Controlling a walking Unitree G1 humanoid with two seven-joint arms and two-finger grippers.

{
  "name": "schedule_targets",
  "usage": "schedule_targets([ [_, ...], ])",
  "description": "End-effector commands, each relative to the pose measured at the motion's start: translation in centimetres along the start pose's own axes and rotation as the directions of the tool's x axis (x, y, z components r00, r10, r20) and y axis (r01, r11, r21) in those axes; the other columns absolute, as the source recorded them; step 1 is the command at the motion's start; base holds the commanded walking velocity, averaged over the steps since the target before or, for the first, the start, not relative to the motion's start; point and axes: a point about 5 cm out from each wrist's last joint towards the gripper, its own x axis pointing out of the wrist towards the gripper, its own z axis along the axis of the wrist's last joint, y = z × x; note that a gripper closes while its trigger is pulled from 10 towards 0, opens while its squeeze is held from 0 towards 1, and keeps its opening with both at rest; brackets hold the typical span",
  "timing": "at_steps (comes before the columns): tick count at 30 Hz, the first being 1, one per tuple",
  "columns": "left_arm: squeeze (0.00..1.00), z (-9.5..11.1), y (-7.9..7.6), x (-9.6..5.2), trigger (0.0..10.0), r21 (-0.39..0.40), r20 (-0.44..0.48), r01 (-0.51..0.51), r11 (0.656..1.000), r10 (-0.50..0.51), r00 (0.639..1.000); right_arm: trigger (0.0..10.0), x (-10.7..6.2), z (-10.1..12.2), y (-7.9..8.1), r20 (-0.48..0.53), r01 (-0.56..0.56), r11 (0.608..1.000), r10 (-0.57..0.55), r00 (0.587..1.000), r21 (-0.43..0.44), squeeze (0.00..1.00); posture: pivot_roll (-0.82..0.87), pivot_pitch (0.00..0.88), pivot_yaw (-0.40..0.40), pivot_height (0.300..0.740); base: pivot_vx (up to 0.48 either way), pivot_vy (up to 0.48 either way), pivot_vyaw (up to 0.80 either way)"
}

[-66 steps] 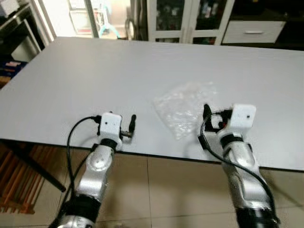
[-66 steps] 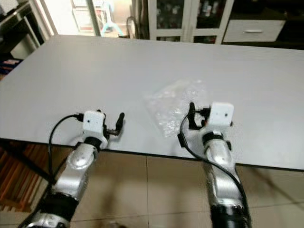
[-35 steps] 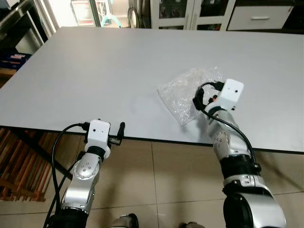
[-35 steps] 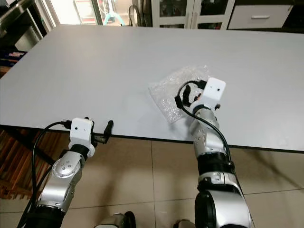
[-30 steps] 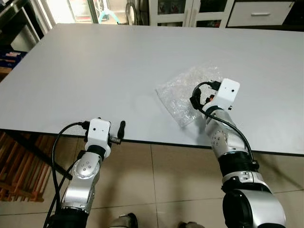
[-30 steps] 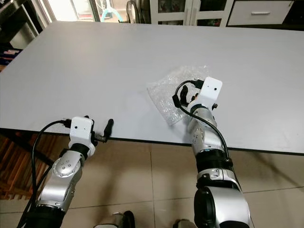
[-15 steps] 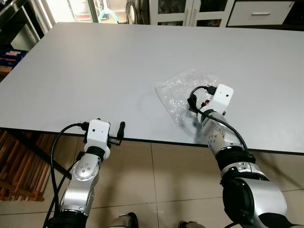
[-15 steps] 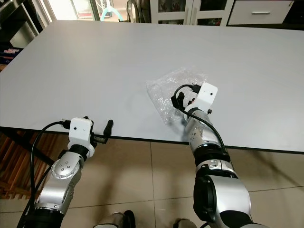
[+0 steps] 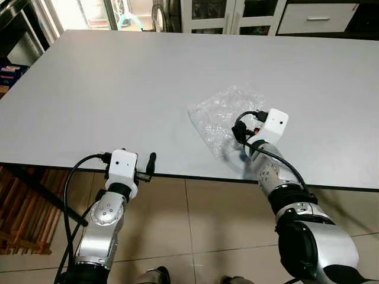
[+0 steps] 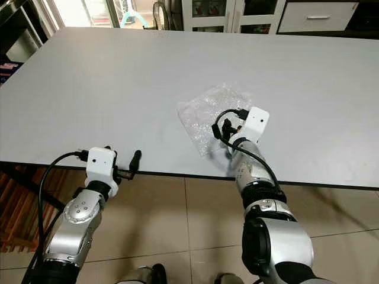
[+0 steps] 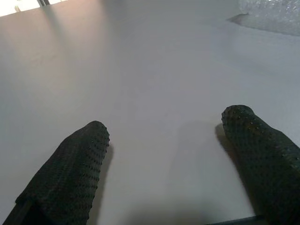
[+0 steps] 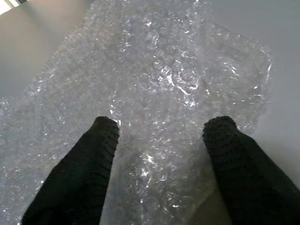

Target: Picking trash to rubbish bin

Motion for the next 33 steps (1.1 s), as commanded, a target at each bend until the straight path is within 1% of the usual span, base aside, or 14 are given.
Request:
schedule_targets([
  [1,0.0,-0.3,-0.3,-0.2,10.0,0.003,-0.02,0.009,1.0,-0.009,1.0,0.0,-0.5,-3.3,-1.0,-0.135,0.044,0.998,-0.037,0.99,0.045,0.0,0.0,0.163,0.038,0.74,0.0,0.0,0.0],
  [25,0.0,-0.2,-0.4,-0.1,10.0,-0.005,-0.015,0.006,1.0,-0.006,1.0,0.0,-0.4,-3.3,-1.4,-0.129,0.052,0.997,-0.044,0.991,0.058,0.0,-0.01,0.159,0.036,0.74,0.0,0.0,0.0],
  [27,0.0,0.3,-0.9,-0.1,10.0,-0.063,0.017,0.056,0.996,-0.055,0.998,0.0,-0.4,-3.1,-1.3,-0.117,0.029,1.0,-0.028,0.993,0.011,0.0,-0.01,0.158,0.037,0.74,0.0,0.0,0.0],
  [29,0.0,0.6,-1.4,-0.1,10.0,-0.084,0.039,0.107,0.991,-0.105,0.994,0.0,-0.4,-3.1,-1.0,-0.11,0.013,1.0,-0.014,0.994,-0.011,0.0,-0.01,0.158,0.037,0.74,0.0,0.0,0.0],
  [30,0.0,0.6,-1.4,-0.1,10.0,-0.064,0.051,0.115,0.991,-0.112,0.992,0.0,-0.4,-3.1,-1.0,-0.111,0.011,1.0,-0.012,0.994,-0.008,0.0,-0.01,0.158,0.037,0.74,0.0,0.0,0.0],
  [33,0.0,0.8,-1.5,-0.2,10.0,-0.048,0.052,0.116,0.992,-0.113,0.992,0.0,-0.4,-3.2,-1.1,-0.112,0.012,1.0,-0.013,0.994,-0.005,0.0,-0.01,0.158,0.037,0.74,0.0,0.0,0.0],
])
